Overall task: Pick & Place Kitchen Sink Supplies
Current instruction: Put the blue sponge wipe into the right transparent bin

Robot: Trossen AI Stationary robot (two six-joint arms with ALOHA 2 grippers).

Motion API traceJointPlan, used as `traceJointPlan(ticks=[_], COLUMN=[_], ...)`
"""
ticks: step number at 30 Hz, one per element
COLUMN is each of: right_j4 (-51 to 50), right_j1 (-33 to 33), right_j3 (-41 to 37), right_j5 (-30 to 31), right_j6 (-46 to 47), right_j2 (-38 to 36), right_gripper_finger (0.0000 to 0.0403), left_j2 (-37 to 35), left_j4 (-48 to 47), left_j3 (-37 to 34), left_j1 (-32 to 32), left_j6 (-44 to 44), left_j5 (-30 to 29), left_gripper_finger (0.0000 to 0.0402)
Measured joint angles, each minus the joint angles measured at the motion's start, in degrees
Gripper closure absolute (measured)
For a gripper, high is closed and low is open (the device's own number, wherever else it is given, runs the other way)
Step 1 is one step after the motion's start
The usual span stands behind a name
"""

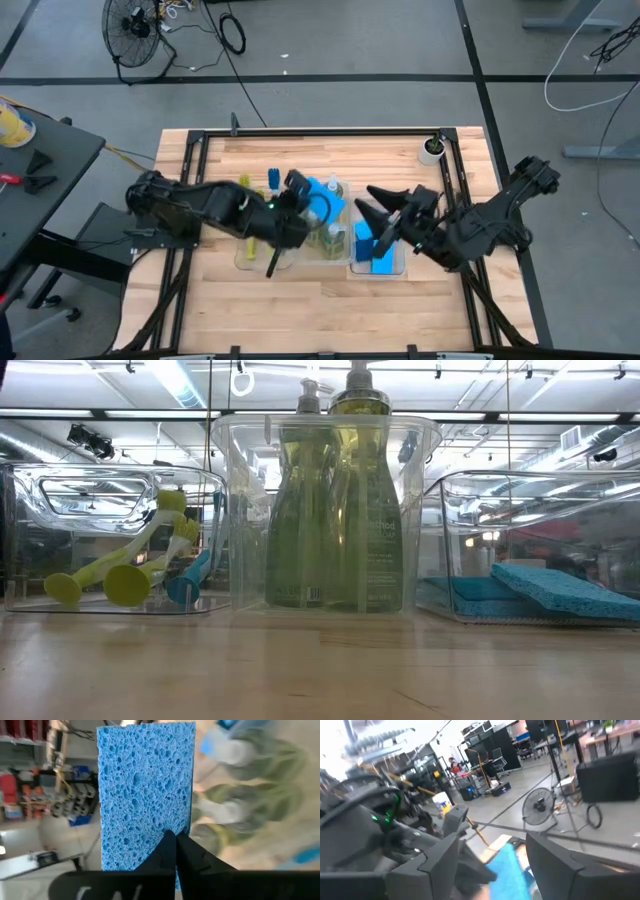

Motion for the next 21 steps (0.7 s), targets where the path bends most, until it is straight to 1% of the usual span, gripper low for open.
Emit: traceJointPlan(ticks=[6, 9, 13, 21], right_j4=[-0.26, -0.43, -0.67, -0.92], right_j1=[-0.04, -0.28, -0.31, -1.16], right_j3=[0.00, 0.00, 0.00, 0.00], right_j5=[0.05, 1.67, 5.81, 10.13], right_j6=[5.91, 7.28, 3.38, -0.95], right_j2=[-3.16, -4.46, -5.37, -5.57], right_gripper_finger=[0.0172, 0.0172, 0.0172, 0.0172], left_j2=[-0.02, 0.00, 0.00, 0.00], left_j4=[9.57, 14.54, 18.75, 26.26], left_j3=[1.14, 1.14, 1.14, 1.14], left_j1=[3.55, 5.14, 7.33, 11.34], left_j6=[10.17, 15.07, 18.79, 23.65], left_j5=[0.20, 0.30, 1.29, 3.22], left_gripper_finger=[0.0401, 0.0401, 0.0401, 0.0401])
